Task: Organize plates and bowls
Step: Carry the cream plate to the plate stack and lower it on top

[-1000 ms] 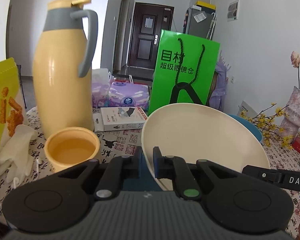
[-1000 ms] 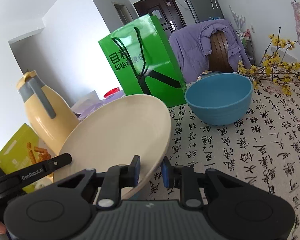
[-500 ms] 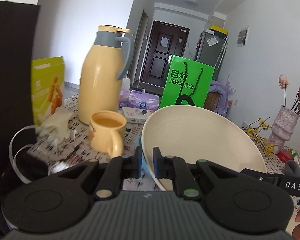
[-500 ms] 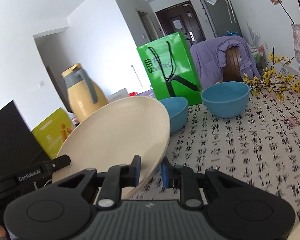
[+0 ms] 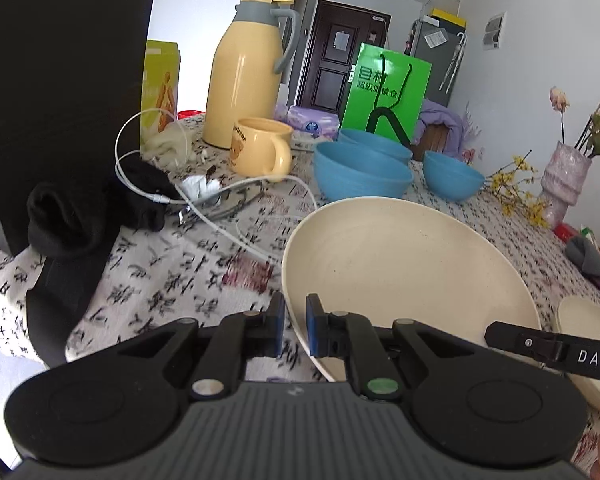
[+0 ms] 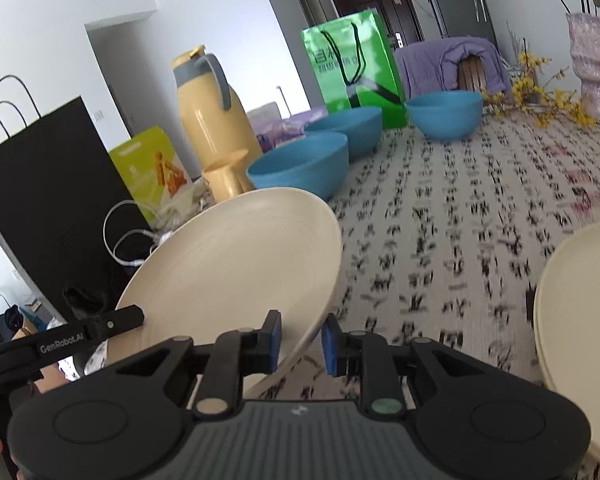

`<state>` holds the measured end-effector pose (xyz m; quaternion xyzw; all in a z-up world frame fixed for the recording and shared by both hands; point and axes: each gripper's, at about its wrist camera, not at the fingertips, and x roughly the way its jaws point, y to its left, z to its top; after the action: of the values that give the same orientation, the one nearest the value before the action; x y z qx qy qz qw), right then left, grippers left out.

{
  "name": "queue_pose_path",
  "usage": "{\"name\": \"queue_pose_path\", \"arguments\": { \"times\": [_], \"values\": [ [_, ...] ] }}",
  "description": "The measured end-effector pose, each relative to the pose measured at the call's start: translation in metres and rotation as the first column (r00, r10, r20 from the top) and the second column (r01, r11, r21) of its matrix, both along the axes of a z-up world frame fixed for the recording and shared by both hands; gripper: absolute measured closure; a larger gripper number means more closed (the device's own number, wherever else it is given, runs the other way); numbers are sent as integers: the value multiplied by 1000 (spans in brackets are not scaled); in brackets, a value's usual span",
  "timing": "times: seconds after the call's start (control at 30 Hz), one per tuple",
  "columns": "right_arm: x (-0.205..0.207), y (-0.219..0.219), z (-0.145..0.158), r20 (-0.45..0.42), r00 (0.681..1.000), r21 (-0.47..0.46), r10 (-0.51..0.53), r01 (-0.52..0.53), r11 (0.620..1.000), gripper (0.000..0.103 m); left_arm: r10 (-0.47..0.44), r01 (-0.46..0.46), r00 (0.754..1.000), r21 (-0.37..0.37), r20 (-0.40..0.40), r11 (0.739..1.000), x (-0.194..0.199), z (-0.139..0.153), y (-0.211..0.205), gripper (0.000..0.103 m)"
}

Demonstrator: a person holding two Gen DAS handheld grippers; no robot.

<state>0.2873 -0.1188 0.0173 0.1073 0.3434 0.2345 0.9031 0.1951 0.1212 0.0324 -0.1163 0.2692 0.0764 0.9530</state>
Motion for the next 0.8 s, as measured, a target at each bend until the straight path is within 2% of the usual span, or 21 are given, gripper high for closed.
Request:
{"name": "queue_pose_path", "arguments": {
  "times": [0.1, 0.33, 0.47, 0.63, 0.8],
  "values": [
    [-10, 3, -3, -5, 1000, -23, 0, 0, 1000, 82, 8, -8, 1000, -27, -24, 1000, -3, -8, 1, 92],
    [-19, -7, -5, -1, 1000, -9, -3, 3, 1000, 82, 5, -5, 1000, 4, -14, 1000, -9, -4, -12, 92],
    [-20, -14, 1, 31, 999, -12, -17, 18, 1000, 82, -12, 12, 1000, 21, -5, 1000, -9, 2, -23, 92],
    [-24, -35, 6, 42, 998, -4, -42, 43, 999, 82, -36, 36, 999, 28, 4, 999, -3, 9, -46, 92],
    [-31, -63, 12, 66, 995, -33, -78, 81, 996, 82, -81, 81, 997, 3, 9, 997, 6, 8, -75, 92]
  ]
}}
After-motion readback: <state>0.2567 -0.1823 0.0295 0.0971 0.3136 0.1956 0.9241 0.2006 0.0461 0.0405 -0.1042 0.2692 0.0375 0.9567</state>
